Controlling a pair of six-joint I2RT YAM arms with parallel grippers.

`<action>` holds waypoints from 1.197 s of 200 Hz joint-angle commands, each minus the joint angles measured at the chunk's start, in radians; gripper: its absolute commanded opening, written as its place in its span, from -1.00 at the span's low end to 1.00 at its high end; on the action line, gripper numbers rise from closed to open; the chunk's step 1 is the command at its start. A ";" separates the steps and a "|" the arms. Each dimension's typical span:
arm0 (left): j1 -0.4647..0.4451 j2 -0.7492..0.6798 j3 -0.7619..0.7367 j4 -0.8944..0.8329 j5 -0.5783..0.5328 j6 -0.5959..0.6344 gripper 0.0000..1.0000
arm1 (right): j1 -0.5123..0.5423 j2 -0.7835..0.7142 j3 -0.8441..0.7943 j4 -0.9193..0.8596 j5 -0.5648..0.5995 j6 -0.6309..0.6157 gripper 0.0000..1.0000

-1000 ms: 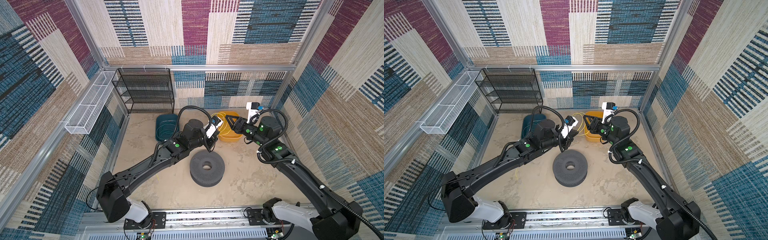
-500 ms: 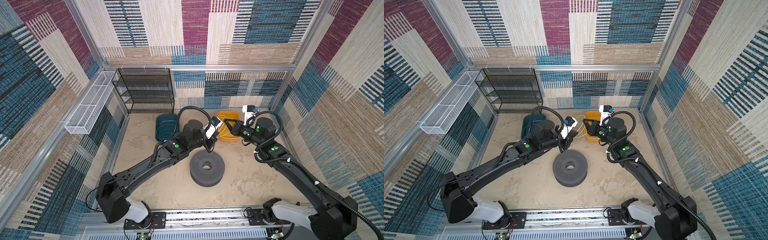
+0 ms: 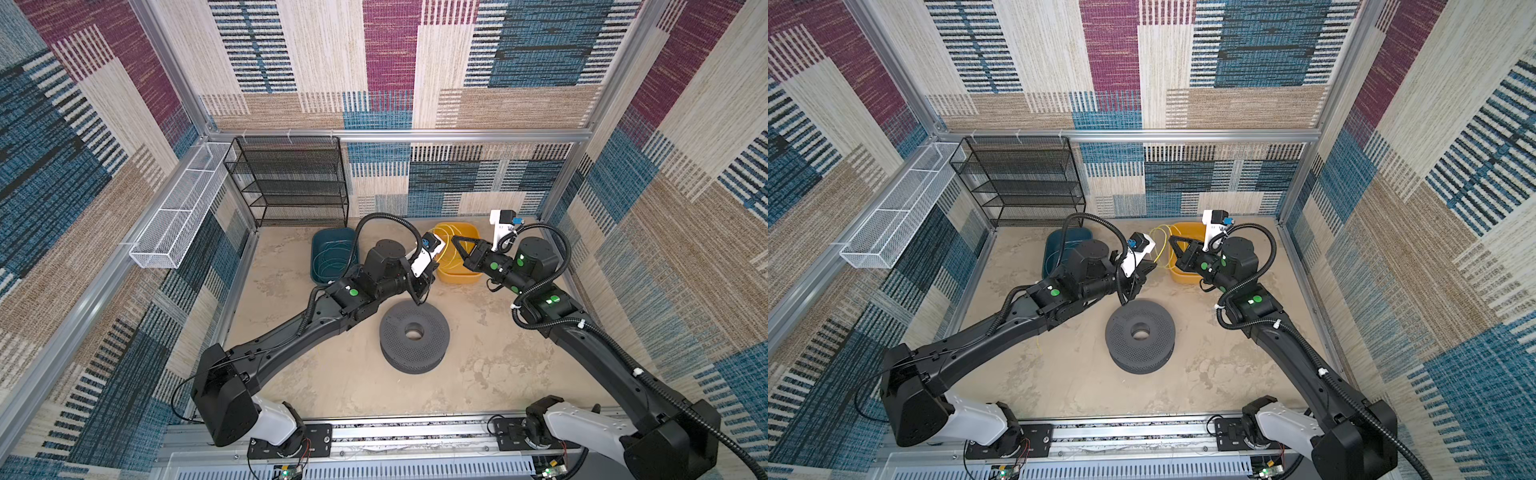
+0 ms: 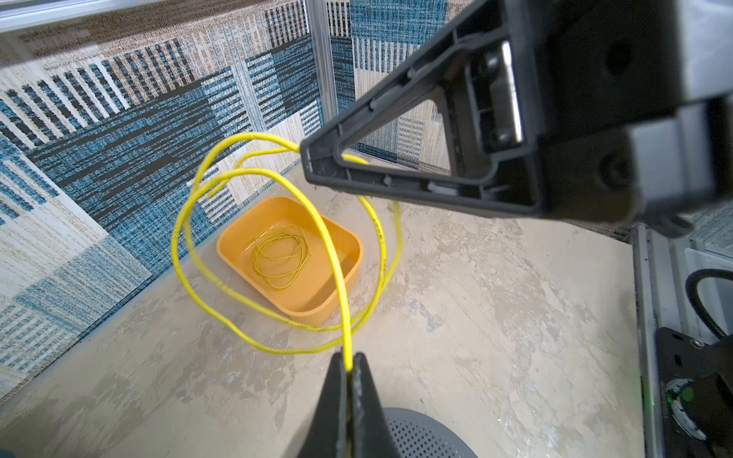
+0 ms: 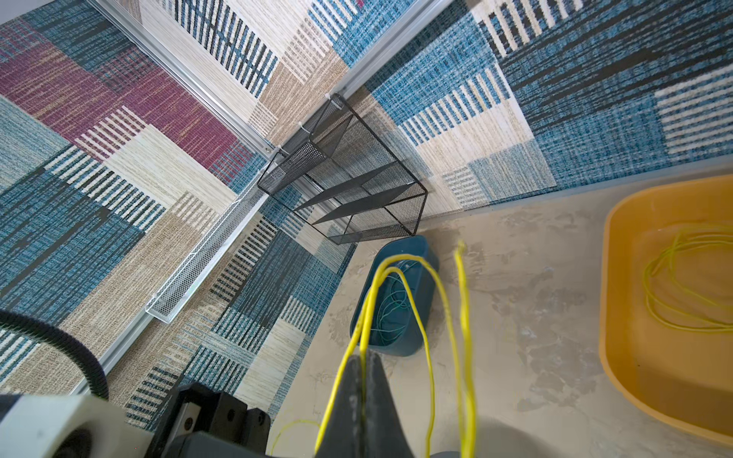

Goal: Wrap the cables
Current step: 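Lower the left gripper to the grey spool while the right carries the cable away high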

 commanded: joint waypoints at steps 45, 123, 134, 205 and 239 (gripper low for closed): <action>0.003 -0.049 -0.046 0.028 -0.016 0.020 -1.00 | -0.092 0.001 0.027 0.028 0.012 -0.026 -1.00; 0.002 -0.136 -0.136 -0.136 -0.038 0.082 -1.00 | -0.269 -0.061 0.083 0.052 0.067 0.011 -1.00; 0.002 -0.150 -0.142 -0.173 -0.055 0.106 -1.00 | -0.287 -0.067 0.095 0.053 0.074 0.015 -1.00; 0.002 -0.195 -0.226 -0.313 -0.177 0.233 -1.00 | -0.384 -0.076 0.117 0.114 0.085 0.111 -1.00; 0.002 -0.201 -0.273 -0.326 -0.262 0.280 -1.00 | -0.401 -0.086 0.118 0.131 0.104 0.133 -1.00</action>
